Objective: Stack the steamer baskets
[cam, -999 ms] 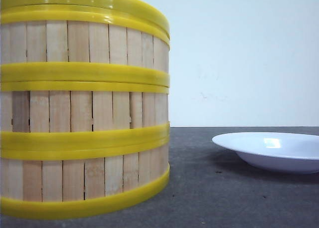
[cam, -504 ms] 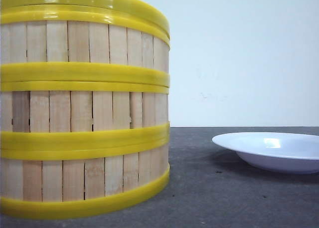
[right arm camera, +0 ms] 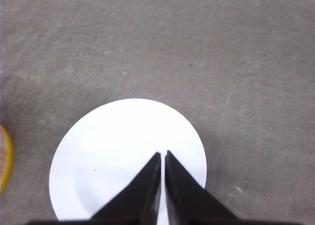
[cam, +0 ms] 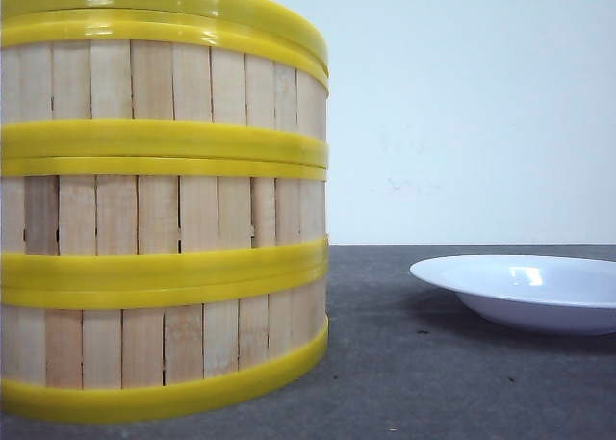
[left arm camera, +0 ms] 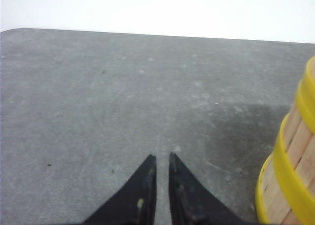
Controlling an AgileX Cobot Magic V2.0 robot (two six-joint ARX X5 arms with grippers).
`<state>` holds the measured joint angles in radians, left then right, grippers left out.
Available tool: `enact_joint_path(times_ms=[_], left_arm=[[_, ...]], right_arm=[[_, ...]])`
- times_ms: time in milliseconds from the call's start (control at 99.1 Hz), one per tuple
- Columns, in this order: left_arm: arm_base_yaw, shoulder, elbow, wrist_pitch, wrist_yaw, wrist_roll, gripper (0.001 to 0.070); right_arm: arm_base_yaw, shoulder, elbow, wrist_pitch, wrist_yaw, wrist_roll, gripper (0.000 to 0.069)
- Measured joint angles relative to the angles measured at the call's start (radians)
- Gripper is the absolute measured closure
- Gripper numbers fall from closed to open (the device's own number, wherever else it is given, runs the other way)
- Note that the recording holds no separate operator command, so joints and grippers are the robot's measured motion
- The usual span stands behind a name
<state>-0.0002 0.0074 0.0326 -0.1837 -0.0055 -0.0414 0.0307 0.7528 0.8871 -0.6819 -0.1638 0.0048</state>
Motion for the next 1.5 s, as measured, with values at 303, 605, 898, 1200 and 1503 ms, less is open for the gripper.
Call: enact_joint_path(times_ms=[303, 605, 898, 1200, 1503], left_arm=[[0.000, 0.001, 0.000, 0.000, 0.000, 0.000, 0.0692], [0.000, 0.001, 0.000, 0.000, 0.000, 0.000, 0.0692], [0.000, 0.001, 0.000, 0.000, 0.000, 0.000, 0.0692], [0.000, 0.001, 0.000, 0.000, 0.000, 0.000, 0.0692], [0.000, 0.002, 0.000, 0.000, 0.000, 0.000, 0.0692]], right_arm=[[0.000, 0.000, 0.000, 0.000, 0.000, 0.000, 0.0684], [0.001, -0.001, 0.000, 0.006, 0.006, 0.000, 0.0684], [0.003, -0.227, -0.271, 0.332, 0.054, -0.002, 0.0684], [0.007, -0.609, -0.758, 0.504, 0.050, 0.071, 0.0684], [0.040, -0.749, -0.871, 0.512, 0.057, 0.079, 0.0684]])
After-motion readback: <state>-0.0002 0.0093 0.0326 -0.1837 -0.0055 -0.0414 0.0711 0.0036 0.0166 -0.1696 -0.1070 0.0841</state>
